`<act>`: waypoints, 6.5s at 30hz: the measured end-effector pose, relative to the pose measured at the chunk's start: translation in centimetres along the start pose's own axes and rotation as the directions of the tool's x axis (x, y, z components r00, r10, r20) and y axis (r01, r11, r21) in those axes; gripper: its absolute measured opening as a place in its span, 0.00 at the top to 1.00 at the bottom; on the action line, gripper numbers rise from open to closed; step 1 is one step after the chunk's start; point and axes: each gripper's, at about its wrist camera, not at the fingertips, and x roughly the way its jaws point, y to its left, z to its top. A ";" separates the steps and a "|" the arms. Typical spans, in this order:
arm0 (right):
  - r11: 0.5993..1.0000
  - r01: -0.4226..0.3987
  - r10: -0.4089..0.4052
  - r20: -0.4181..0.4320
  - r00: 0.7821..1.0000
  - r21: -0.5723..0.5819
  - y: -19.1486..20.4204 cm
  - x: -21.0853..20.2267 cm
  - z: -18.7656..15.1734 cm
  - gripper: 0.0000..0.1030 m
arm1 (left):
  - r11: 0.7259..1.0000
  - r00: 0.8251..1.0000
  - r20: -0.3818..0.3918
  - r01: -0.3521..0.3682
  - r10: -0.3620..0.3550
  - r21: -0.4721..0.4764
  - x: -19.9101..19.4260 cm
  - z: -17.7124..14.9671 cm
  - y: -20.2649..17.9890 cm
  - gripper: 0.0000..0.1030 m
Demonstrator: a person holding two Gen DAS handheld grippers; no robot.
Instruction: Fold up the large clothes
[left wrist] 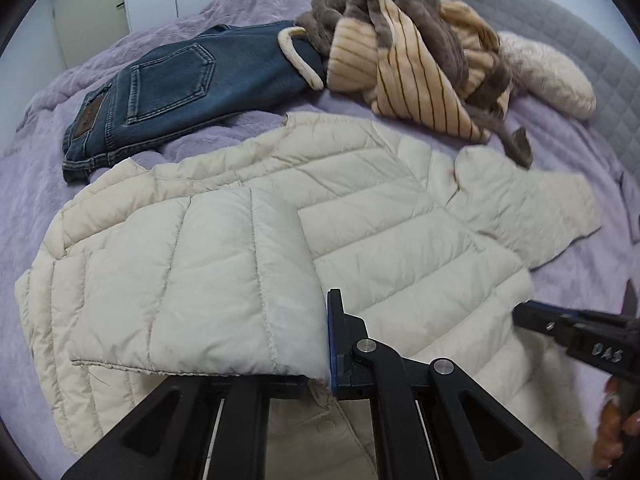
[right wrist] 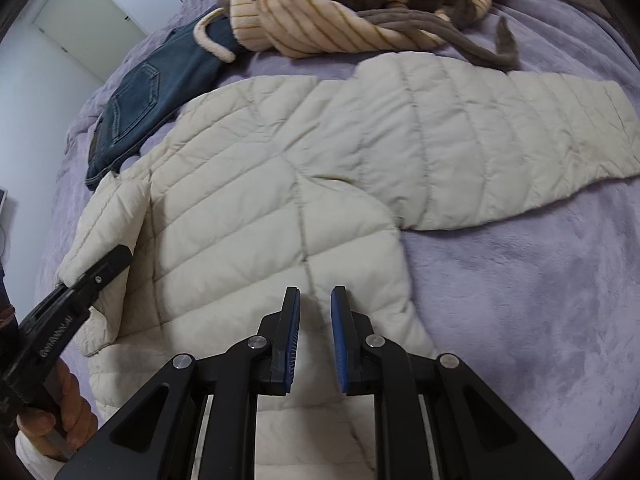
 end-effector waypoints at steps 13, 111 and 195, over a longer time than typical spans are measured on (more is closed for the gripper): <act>0.997 -0.063 0.064 -0.014 0.998 0.042 -2.6 -0.1 -0.4 0.83 | 0.976 0.992 0.080 -0.108 0.095 0.190 -1.5 -0.3 -4.2 0.05; 0.915 -0.148 0.109 0.123 0.986 0.375 -18.7 -5.6 1.1 0.18 | 0.977 0.981 -0.182 -0.102 0.068 -0.188 -0.5 -2.3 -4.7 0.05; 0.917 -0.277 0.320 0.113 0.941 -0.286 12.0 0.8 6.9 0.90 | 0.686 0.982 0.144 0.189 -0.122 -0.703 -5.5 -6.1 18.6 0.05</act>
